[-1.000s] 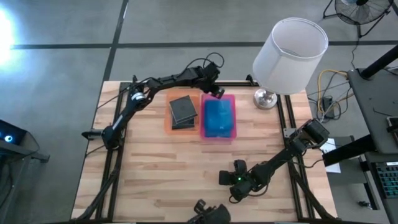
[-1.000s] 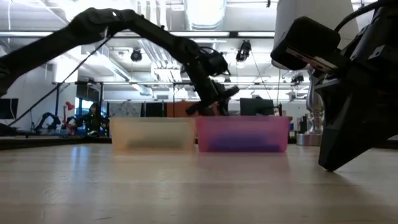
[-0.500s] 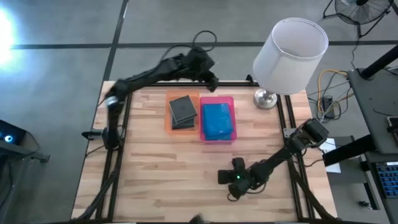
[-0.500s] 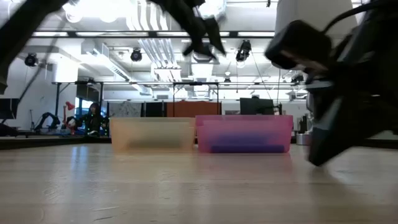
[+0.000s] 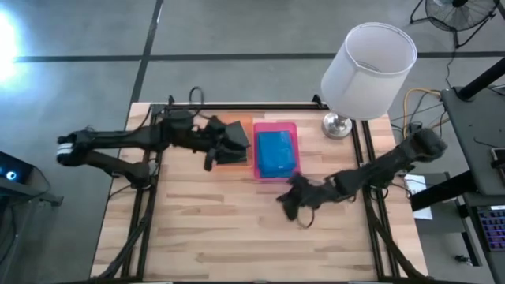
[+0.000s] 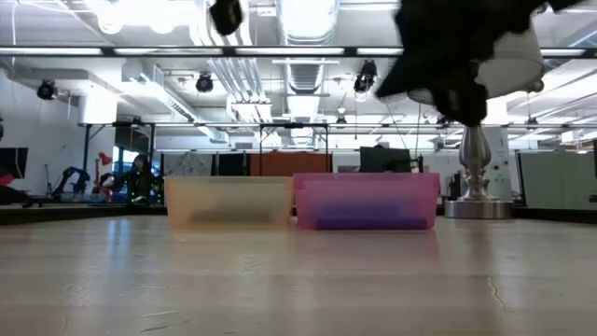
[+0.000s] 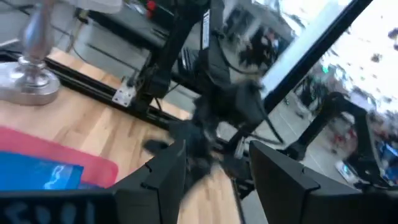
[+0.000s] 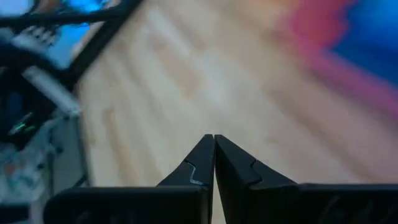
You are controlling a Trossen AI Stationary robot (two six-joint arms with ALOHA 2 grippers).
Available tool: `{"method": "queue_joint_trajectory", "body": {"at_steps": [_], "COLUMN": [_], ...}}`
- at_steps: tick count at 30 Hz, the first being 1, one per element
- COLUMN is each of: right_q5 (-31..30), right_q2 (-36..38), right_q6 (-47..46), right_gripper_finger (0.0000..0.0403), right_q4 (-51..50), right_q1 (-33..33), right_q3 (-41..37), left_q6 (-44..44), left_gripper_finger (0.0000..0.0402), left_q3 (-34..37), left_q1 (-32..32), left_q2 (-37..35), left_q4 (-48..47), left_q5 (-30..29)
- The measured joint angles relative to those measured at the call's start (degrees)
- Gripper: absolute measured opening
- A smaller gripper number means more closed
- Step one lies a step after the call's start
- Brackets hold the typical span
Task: Pick & place jewel cases by type
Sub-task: Return to Home Position
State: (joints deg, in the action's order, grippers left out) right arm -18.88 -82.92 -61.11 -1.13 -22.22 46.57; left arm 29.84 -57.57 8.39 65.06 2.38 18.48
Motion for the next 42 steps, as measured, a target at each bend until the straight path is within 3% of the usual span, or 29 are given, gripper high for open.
{"method": "queue_joint_trajectory", "body": {"at_steps": [2, 5, 7, 9, 10, 13, 19, 26, 31, 36, 42], "right_q5": [-2.32, -3.17, -5.29, -11.66, -13.07, -9.82, -10.85, -0.41, 1.60, 1.00, 0.95], "right_q2": [6.66, 18.96, 25.75, 31.90, 34.37, 39.11, 45.19, 53.49, 57.61, 61.46, 66.27], "right_q6": [-2.75, -9.80, -18.88, -20.93, -17.78, 0.47, 8.09, 17.66, 25.47, 28.30, 29.64], "right_gripper_finger": [0.0008, 0.0009, 0.0009, 0.0009, 0.0009, 0.0009, 0.0009, 0.0009, 0.0009, 0.0009, 0.0009], "right_q4": [-2.56, -9.87, -12.95, -13.11, -11.88, -3.68, 8.58, 48.24, 43.53, 35.80, 32.22], "right_q1": [0.82, 1.51, 1.32, 0.37, -0.12, -2.52, -2.64, 0.18, 1.83, 3.51, 3.74], "right_q3": [-4.44, -8.64, -10.95, -12.89, -13.42, -15.26, -24.50, -45.68, -43.65, -43.01, -44.79], "left_q6": [1.72, 14.37, 13.24, 12.35, 12.26, 12.05, 11.45, 10.63, 12.24, 22.04, 30.55], "left_gripper_finger": [0.0159, 0.0158, 0.0158, 0.0158, 0.0158, 0.0158, 0.0158, 0.0158, 0.0159, 0.0159, 0.0159], "left_q3": [5.48, 12.79, 18.13, 23.81, 26.76, 35.80, 48.75, 56.51, 56.26, 56.05, 56.03], "left_q1": [0.05, -0.19, -2.57, -5.08, -6.17, -9.82, -11.89, -8.76, -1.80, 7.56, 10.52], "left_q2": [-4.25, -11.17, -15.60, -18.80, -20.20, -22.51, -23.76, -27.71, -30.15, -32.32, -34.99], "left_q4": [1.66, -0.79, 4.73, 15.68, 22.26, 42.17, 58.61, 62.21, 60.18, 61.45, 62.09], "left_q5": [-1.64, -2.04, -1.48, -0.49, -0.47, -1.00, -1.44, 2.16, 9.39, 26.50, 27.35]}}
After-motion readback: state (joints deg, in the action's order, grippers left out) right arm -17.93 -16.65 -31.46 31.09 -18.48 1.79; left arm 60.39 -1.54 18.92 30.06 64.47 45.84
